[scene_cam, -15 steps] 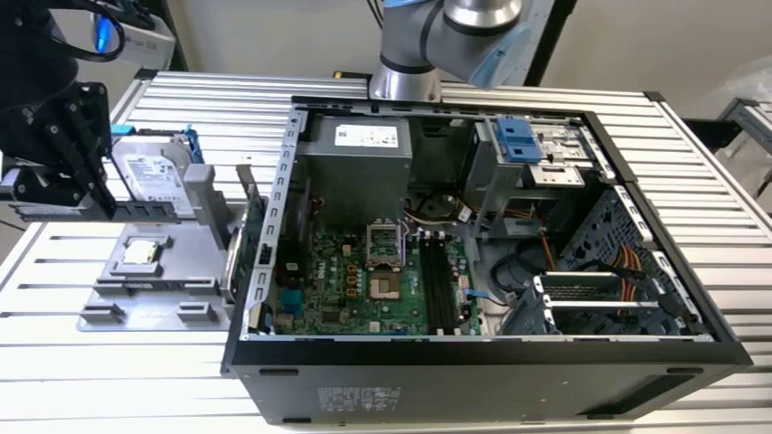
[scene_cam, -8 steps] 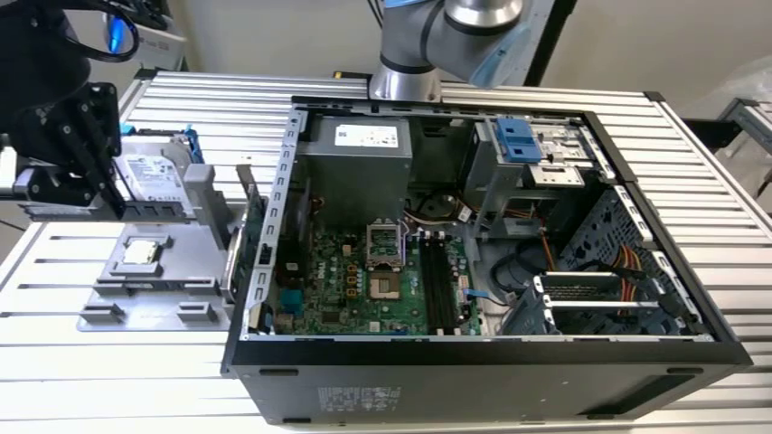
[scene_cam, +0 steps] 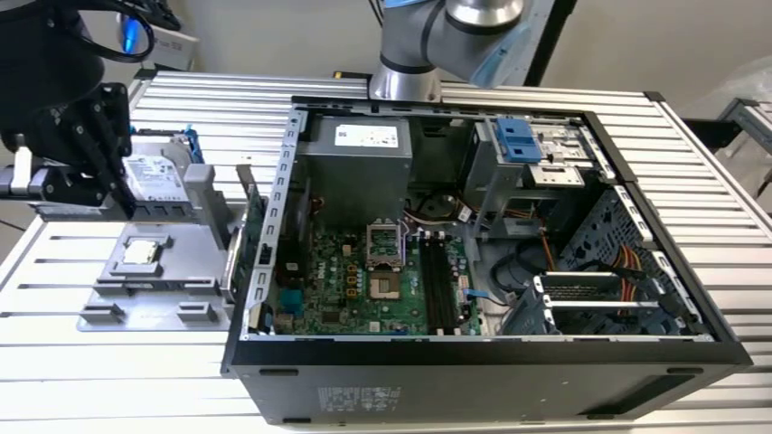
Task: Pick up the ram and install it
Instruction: 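Pick up the ram and move it above insertion slot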
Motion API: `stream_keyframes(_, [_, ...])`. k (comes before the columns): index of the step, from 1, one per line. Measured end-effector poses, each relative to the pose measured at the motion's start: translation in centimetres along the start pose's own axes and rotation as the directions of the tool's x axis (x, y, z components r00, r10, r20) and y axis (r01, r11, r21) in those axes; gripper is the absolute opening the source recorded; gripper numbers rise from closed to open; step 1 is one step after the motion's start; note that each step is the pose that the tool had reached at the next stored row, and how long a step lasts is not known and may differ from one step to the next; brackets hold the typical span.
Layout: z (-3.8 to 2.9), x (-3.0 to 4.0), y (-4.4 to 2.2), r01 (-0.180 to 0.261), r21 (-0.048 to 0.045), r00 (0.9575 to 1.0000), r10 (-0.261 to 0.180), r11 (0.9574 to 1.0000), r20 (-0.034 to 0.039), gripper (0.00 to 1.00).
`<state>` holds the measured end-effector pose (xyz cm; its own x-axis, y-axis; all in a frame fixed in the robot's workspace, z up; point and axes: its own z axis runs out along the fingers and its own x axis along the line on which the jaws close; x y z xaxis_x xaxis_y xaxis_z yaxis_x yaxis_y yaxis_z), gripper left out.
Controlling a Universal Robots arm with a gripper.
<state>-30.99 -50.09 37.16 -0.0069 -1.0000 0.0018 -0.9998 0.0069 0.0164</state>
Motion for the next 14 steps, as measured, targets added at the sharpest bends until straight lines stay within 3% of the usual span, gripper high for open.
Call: stream_keyframes(14, [-0.03,-0.04,-1.51,0.0,0.0,1.0,0.0,1.0,0.0,0.0])
